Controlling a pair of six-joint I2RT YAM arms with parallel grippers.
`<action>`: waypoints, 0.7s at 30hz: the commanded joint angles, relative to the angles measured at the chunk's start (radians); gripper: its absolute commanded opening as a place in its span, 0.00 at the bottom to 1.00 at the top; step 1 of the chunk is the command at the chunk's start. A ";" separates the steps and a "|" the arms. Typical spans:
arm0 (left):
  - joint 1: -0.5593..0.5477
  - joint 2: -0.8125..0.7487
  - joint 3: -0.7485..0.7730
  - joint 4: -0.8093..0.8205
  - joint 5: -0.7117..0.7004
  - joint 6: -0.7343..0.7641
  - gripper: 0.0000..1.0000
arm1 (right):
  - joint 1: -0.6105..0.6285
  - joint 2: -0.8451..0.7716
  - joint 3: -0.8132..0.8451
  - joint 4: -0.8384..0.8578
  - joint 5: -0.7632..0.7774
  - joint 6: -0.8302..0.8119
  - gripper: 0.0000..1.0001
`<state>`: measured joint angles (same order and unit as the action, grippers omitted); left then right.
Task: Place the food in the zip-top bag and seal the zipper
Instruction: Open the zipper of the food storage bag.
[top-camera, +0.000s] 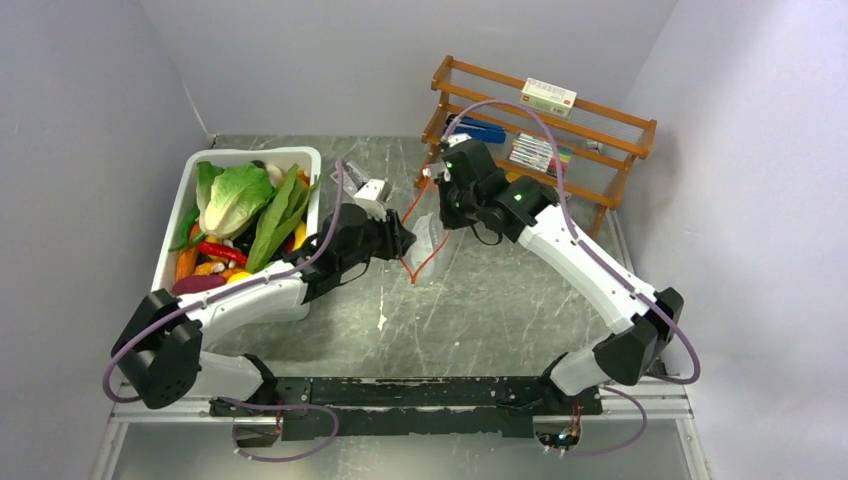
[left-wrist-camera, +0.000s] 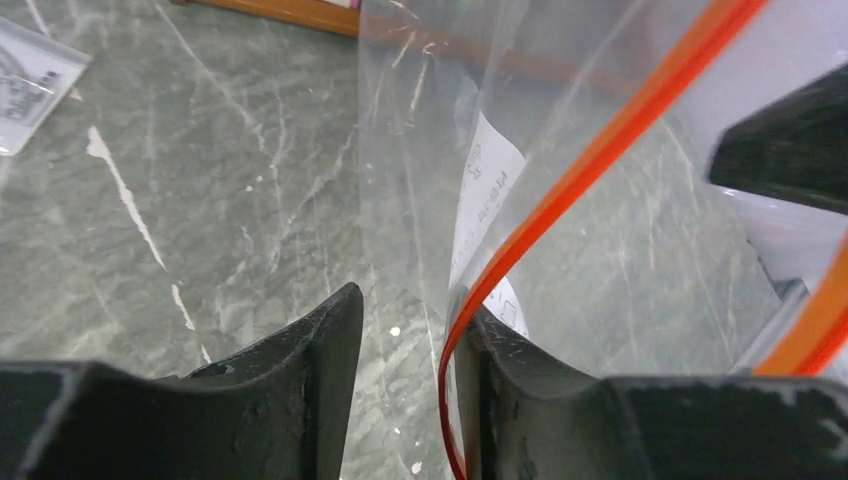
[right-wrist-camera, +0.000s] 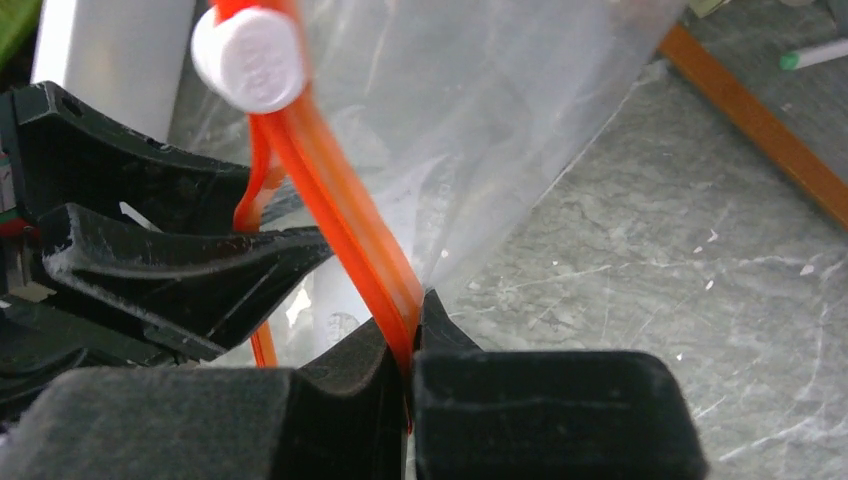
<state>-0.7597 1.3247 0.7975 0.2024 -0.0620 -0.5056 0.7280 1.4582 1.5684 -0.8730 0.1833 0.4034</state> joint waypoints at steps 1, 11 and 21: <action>0.007 0.015 0.045 0.054 0.120 0.035 0.40 | 0.000 0.029 -0.025 -0.003 -0.100 -0.093 0.00; 0.007 0.063 0.088 0.042 0.145 0.065 0.45 | 0.000 0.068 -0.039 -0.053 -0.114 -0.149 0.00; 0.007 -0.026 0.004 0.126 0.058 -0.070 0.07 | 0.025 -0.052 -0.175 0.131 0.080 0.067 0.33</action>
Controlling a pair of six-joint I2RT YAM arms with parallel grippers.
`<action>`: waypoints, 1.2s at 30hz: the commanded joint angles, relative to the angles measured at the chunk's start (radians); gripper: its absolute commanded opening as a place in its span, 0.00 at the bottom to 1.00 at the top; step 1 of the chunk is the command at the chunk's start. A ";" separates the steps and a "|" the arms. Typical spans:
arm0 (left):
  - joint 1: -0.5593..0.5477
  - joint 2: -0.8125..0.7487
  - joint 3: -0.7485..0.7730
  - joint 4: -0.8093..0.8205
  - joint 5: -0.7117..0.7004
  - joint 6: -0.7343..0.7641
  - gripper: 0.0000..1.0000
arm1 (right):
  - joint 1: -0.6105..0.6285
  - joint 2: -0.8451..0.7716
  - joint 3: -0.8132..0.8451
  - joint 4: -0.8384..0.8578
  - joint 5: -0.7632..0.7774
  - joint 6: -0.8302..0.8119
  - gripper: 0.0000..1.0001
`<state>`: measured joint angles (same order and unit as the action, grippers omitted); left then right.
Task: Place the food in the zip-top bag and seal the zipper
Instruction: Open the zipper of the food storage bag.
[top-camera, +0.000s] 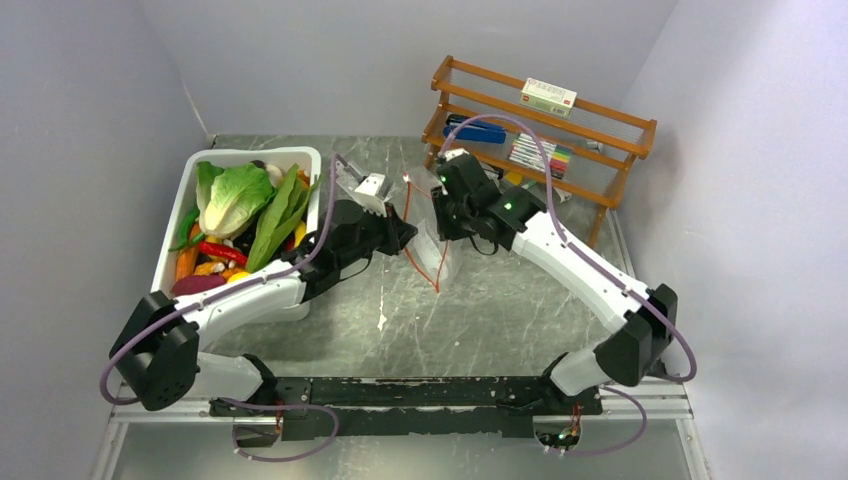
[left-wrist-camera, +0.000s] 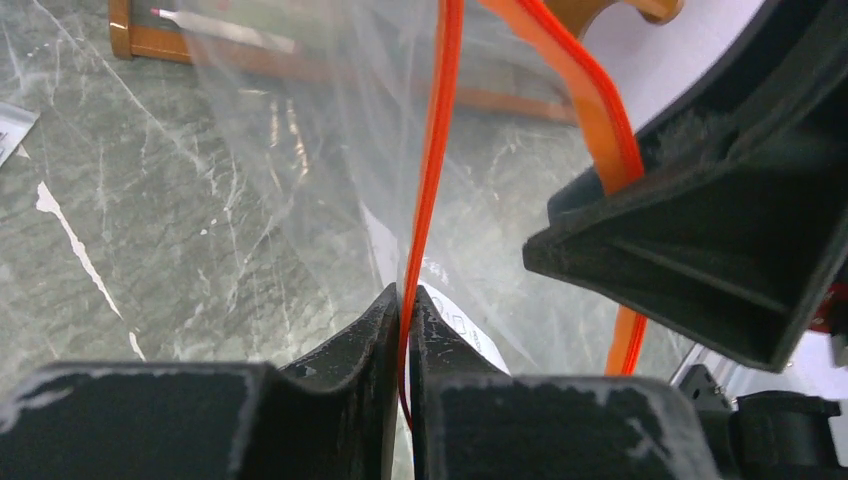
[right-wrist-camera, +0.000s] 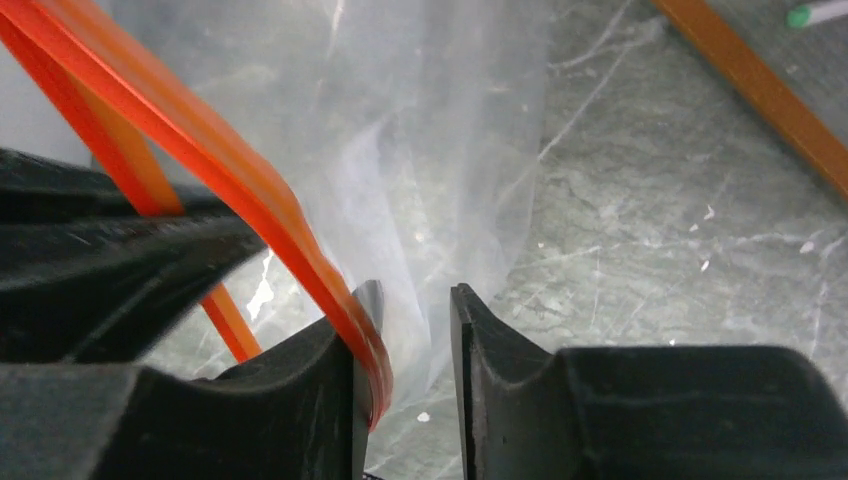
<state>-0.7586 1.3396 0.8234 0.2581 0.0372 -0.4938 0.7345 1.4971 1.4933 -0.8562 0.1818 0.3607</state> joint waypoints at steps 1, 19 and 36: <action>0.006 -0.040 -0.021 0.067 -0.041 -0.105 0.07 | 0.023 -0.108 -0.133 0.149 0.083 0.130 0.34; 0.031 -0.074 0.077 -0.133 -0.096 -0.111 0.07 | 0.060 -0.109 -0.063 0.212 0.501 0.066 0.00; 0.144 0.021 0.063 -0.224 0.070 -0.131 0.07 | 0.072 -0.143 -0.070 0.180 0.511 -0.005 0.00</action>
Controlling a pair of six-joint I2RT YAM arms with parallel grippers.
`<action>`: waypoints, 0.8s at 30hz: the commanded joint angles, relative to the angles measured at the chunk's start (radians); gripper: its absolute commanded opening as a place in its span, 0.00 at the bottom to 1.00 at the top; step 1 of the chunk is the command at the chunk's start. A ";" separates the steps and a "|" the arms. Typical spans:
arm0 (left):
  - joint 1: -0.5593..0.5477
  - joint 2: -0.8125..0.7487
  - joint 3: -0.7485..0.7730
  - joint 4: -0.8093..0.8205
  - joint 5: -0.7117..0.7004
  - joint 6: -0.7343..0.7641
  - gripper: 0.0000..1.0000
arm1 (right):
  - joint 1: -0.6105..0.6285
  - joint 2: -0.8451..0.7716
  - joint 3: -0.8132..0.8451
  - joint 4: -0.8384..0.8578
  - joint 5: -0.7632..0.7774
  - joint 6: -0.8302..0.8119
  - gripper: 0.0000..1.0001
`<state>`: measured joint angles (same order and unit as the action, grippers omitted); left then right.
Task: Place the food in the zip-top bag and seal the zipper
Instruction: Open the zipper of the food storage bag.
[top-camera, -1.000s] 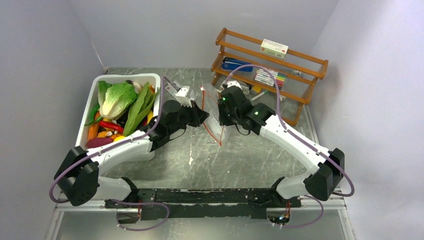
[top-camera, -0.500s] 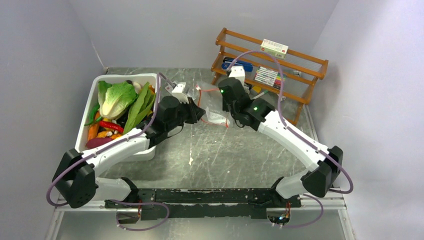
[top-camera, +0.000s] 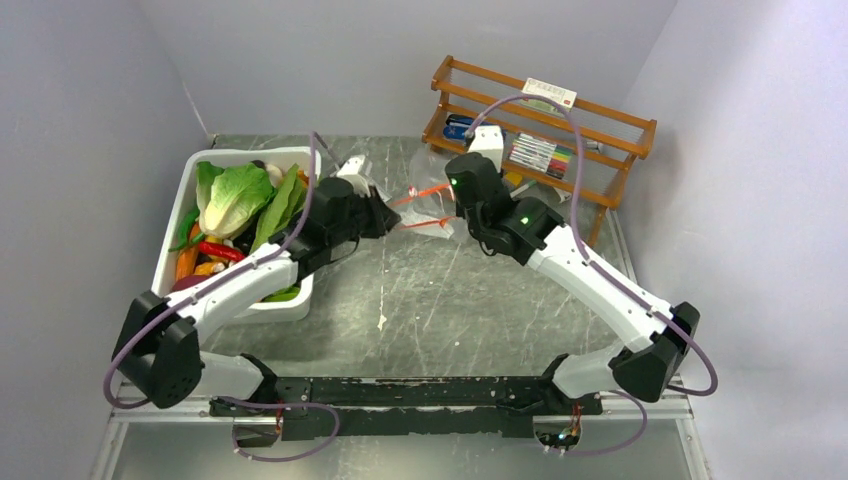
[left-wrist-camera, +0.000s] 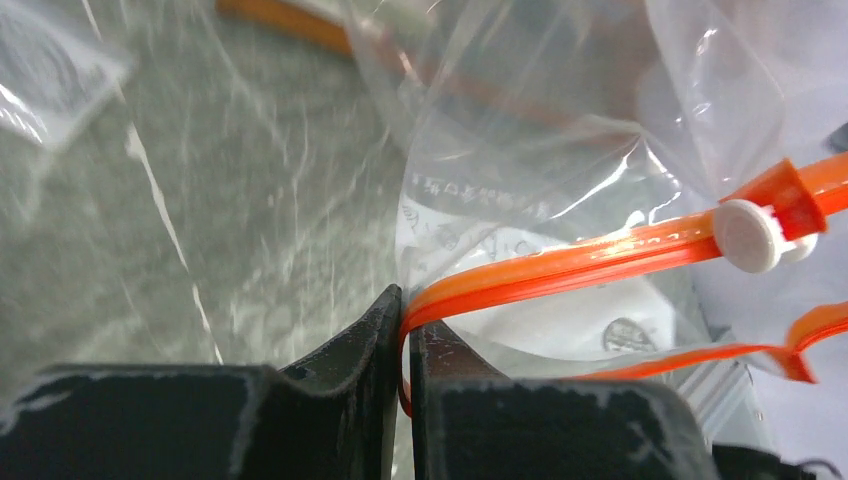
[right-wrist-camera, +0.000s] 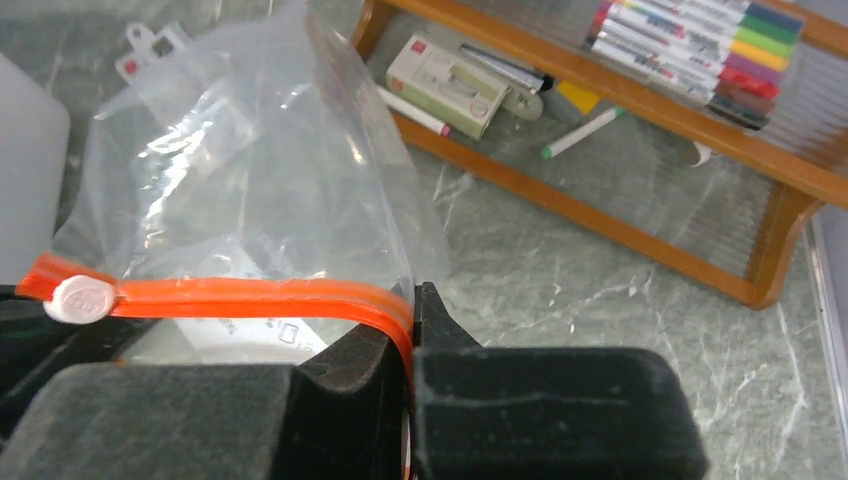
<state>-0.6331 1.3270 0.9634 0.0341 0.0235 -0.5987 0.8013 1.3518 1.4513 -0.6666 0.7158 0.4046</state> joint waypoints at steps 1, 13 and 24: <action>0.017 0.037 -0.096 0.027 0.110 -0.028 0.07 | 0.005 0.005 -0.038 0.010 -0.087 -0.076 0.00; 0.018 0.008 -0.146 0.040 0.165 -0.029 0.38 | 0.035 0.112 -0.121 0.008 -0.216 0.015 0.00; 0.018 -0.201 -0.194 0.040 0.201 0.029 0.66 | 0.035 0.216 -0.050 -0.028 -0.204 0.049 0.00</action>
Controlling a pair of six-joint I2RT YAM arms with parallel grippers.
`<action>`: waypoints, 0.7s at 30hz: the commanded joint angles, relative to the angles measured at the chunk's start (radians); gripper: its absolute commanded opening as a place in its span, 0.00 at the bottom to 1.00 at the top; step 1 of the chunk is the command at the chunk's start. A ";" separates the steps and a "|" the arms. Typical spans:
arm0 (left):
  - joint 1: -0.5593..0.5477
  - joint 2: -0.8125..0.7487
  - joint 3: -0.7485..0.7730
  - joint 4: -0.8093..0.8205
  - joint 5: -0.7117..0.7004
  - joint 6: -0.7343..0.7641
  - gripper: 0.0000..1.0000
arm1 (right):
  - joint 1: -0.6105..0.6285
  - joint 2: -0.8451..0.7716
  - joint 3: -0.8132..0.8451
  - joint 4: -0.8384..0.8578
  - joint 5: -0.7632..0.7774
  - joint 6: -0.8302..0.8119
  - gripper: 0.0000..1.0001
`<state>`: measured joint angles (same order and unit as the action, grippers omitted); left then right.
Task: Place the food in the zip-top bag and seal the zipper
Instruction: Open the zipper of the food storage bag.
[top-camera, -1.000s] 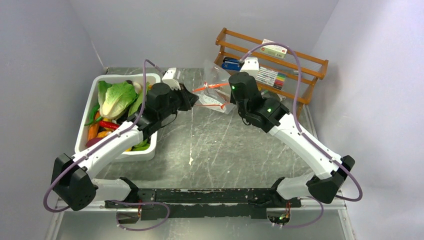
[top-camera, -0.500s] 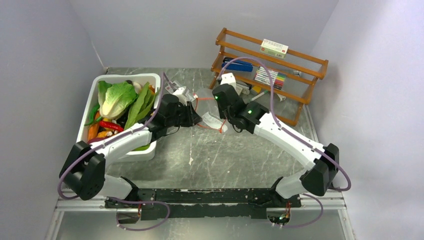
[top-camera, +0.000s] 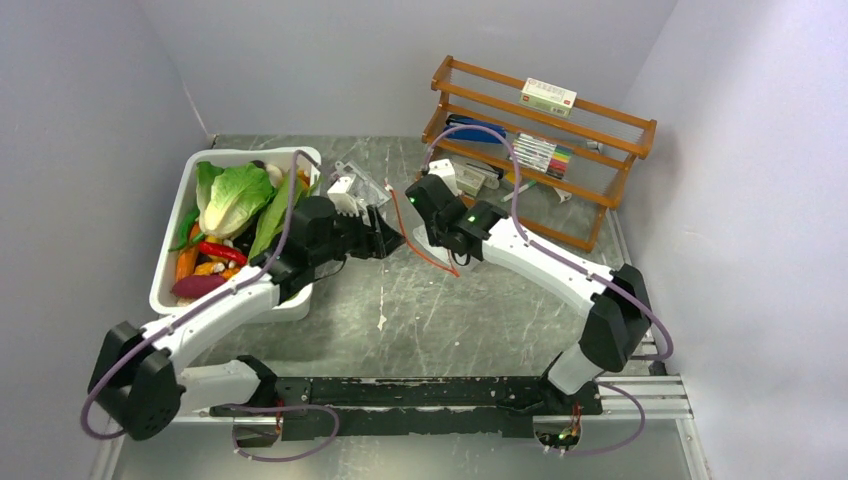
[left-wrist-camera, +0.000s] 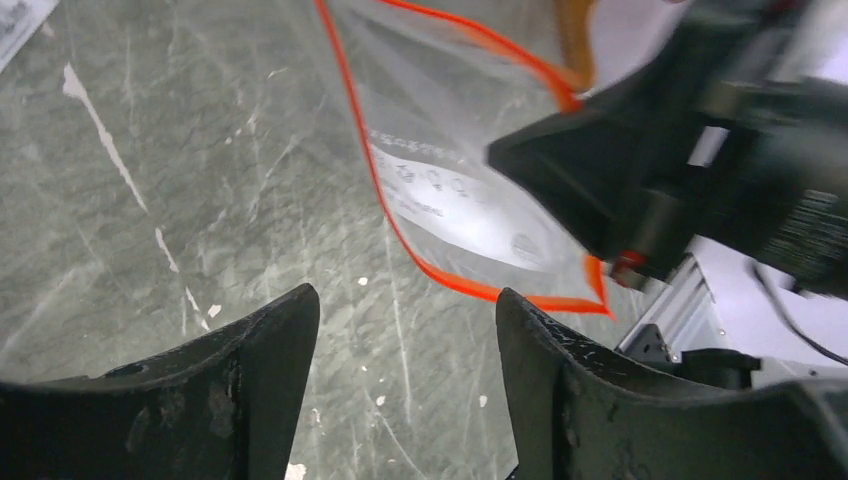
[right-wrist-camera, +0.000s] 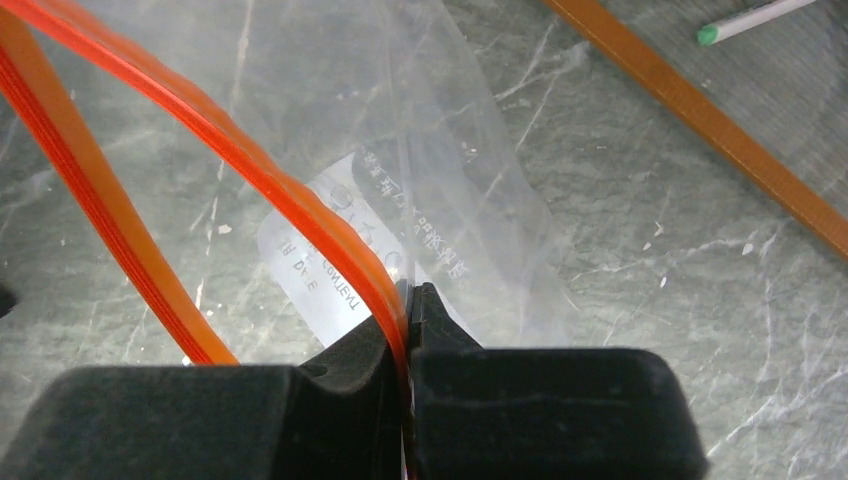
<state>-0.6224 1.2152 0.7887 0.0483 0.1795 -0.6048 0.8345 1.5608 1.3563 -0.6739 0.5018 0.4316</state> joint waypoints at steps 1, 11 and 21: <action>0.007 -0.110 -0.020 0.011 0.031 0.037 0.66 | 0.002 0.008 0.050 -0.024 0.013 0.024 0.00; 0.008 -0.261 0.026 -0.229 -0.399 0.070 0.99 | -0.026 -0.038 0.151 -0.195 0.184 -0.027 0.00; 0.193 -0.221 0.111 -0.353 -0.464 0.083 0.97 | -0.036 -0.034 0.284 -0.447 0.347 0.011 0.00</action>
<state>-0.5186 0.9955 0.8589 -0.2516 -0.2752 -0.5518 0.7925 1.5051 1.5921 -0.9787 0.7616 0.4053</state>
